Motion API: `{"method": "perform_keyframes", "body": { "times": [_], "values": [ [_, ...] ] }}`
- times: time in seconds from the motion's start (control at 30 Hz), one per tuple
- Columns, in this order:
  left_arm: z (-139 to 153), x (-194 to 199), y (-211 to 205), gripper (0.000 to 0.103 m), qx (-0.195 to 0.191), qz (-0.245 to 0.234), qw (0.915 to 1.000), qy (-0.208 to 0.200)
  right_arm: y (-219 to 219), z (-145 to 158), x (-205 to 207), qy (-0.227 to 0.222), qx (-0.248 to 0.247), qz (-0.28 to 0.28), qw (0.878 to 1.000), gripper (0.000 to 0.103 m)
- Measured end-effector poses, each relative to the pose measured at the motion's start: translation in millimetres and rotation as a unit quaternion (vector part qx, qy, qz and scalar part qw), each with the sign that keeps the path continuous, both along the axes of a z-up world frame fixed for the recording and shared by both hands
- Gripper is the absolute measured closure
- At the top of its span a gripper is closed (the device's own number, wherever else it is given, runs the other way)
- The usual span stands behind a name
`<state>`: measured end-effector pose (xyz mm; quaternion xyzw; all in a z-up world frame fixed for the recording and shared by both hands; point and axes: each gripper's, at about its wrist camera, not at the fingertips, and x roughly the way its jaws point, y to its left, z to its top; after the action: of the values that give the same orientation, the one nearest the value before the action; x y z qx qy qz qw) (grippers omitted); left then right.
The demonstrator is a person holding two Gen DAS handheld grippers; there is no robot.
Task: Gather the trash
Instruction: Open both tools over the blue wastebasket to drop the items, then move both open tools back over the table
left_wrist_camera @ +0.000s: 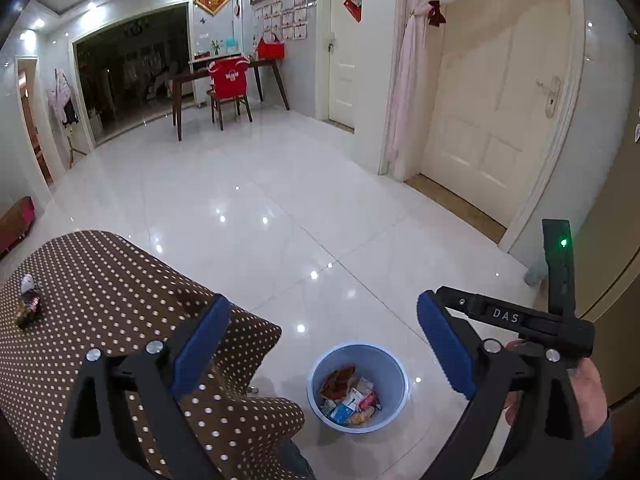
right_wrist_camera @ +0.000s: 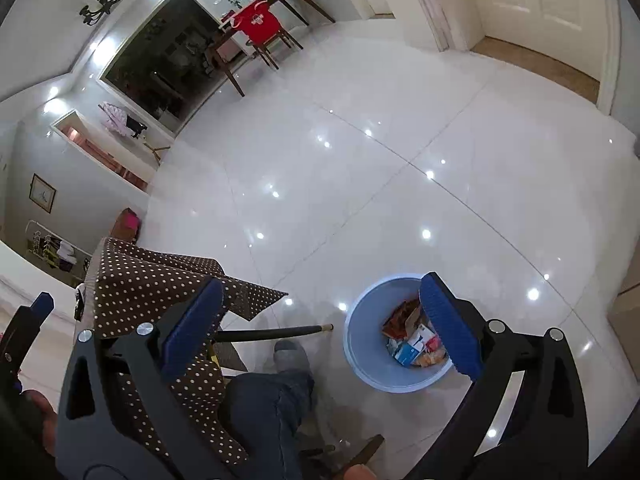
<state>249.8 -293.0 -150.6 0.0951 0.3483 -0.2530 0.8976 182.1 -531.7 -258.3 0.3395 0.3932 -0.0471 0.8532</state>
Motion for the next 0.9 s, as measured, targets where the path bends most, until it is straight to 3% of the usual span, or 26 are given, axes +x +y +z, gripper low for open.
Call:
{"method": "perform_keyframes", "body": {
  "times": [0.2,0.43,0.63,0.9],
  "values": [
    [14,-7,16,0.01,-0.005,0.008,0.9998,-0.018,14,24,8,-0.014,-0.017,0.009,1.0,0.006],
    [30,-12,67,0.01,0.002,0.03,0.9984,-0.048,52,64,20,-0.045,-0.034,0.036,0.998,0.006],
    [40,-10,127,0.009,0.005,0.075,0.995,-0.065,113,104,43,-0.079,-0.057,0.093,0.991,0.006],
    [45,2,228,0.008,-0.001,0.164,0.9841,-0.069,231,142,86,-0.103,-0.1,0.193,0.971,0.006]
  ]
}}
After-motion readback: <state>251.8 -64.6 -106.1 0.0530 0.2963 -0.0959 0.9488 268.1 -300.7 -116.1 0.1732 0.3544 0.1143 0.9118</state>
